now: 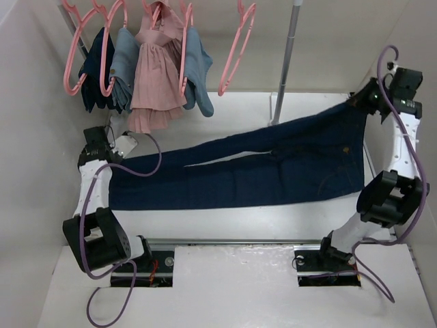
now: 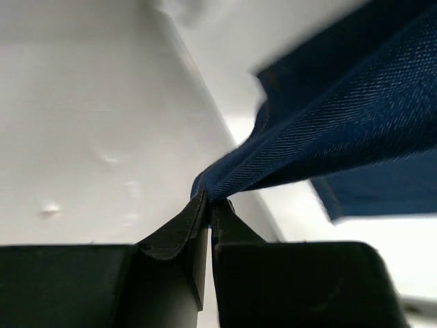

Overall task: Place the trousers on the hanger
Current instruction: Fold the trousers at the center of the board.

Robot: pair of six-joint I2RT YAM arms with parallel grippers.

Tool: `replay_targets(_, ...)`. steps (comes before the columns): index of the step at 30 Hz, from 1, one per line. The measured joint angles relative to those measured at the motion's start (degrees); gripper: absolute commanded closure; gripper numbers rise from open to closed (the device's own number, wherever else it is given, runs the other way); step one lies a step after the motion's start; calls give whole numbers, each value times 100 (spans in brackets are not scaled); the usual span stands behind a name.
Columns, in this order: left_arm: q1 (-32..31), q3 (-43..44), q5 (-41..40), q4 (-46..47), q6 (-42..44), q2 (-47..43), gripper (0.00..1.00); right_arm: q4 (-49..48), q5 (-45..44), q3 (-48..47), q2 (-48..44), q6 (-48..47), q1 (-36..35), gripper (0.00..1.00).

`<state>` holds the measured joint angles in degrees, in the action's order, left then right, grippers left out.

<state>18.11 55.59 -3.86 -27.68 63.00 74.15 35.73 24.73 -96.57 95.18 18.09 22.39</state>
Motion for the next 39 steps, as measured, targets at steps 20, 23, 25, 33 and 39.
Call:
replay_targets(20, -83, -940, -166, 466, -363, 42, 100, -507, -98, 2708, -892, -96, 977, 100)
replay_targets(23, -98, -811, -153, 367, -461, 42, 100, -455, -413, 2813, -1550, 140, 970, 100)
replay_targets(25, -98, -789, -168, 358, -494, 42, 100, -544, -638, 3119, -1950, 302, 968, 100)
replay_targets(33, -70, -1305, -393, 271, -527, 42, 100, -610, -1349, 5191, -2157, 951, 1469, 100)
replay_targets(39, -52, -1703, -466, 313, -525, 42, 100, -671, -1519, 5438, -2162, 1239, 1641, 100)
